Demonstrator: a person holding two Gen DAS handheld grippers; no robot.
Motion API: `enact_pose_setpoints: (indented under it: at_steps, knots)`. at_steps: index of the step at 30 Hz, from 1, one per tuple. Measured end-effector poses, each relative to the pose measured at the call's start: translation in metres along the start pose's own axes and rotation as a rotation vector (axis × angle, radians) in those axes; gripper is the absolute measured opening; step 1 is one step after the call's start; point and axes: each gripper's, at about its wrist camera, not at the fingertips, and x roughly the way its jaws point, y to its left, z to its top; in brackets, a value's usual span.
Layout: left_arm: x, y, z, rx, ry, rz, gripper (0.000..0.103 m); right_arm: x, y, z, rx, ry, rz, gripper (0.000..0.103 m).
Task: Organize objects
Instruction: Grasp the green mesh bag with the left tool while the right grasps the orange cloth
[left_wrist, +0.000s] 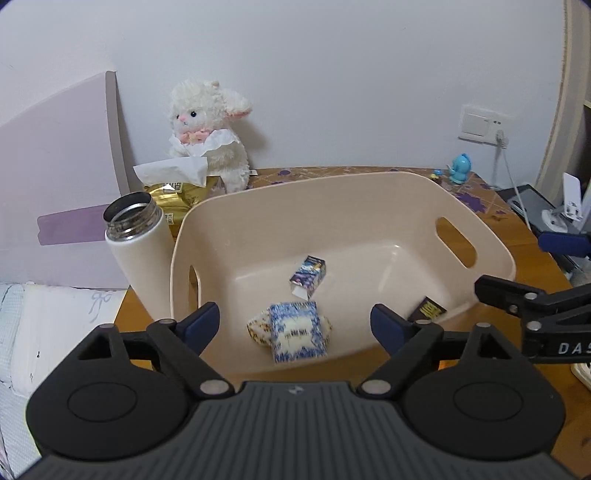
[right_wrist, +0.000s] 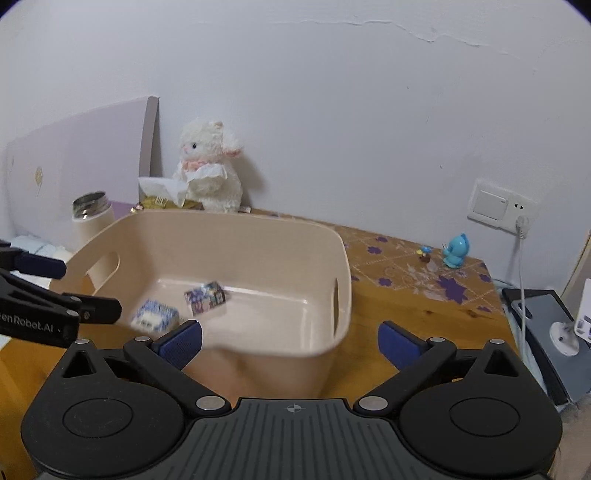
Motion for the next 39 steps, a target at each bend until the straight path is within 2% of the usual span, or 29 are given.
enact_pose_setpoints:
  at_steps: [10, 14, 18, 21, 29, 36, 39]
  knots:
    - [-0.017, -0.015, -0.037, 0.040, 0.018, 0.000, 0.093, 0.003, -0.005, -0.044, -0.014, 0.113, 0.001, 0.103]
    - [-0.005, -0.023, -0.053, 0.066, 0.056, 0.022, 0.093, 0.013, -0.002, -0.057, -0.032, 0.161, 0.005, 0.103]
    - [0.011, -0.027, -0.065, 0.030, 0.111, -0.014, 0.093, 0.023, 0.001, -0.070, -0.037, 0.198, 0.011, 0.103]
    - [0.022, -0.032, -0.072, 0.029, 0.130, -0.012, 0.093, 0.029, 0.001, -0.076, -0.029, 0.216, 0.016, 0.103]
    - [0.048, -0.037, -0.084, -0.015, 0.187, -0.067, 0.093, 0.038, 0.000, -0.080, -0.015, 0.228, 0.016, 0.103]
    - [0.056, -0.028, -0.089, -0.015, 0.201, -0.027, 0.095, 0.044, 0.007, -0.074, -0.001, 0.206, 0.054, 0.103]
    - [0.057, -0.018, -0.092, -0.029, 0.203, -0.046, 0.095, 0.047, 0.014, -0.069, 0.003, 0.191, 0.072, 0.103]
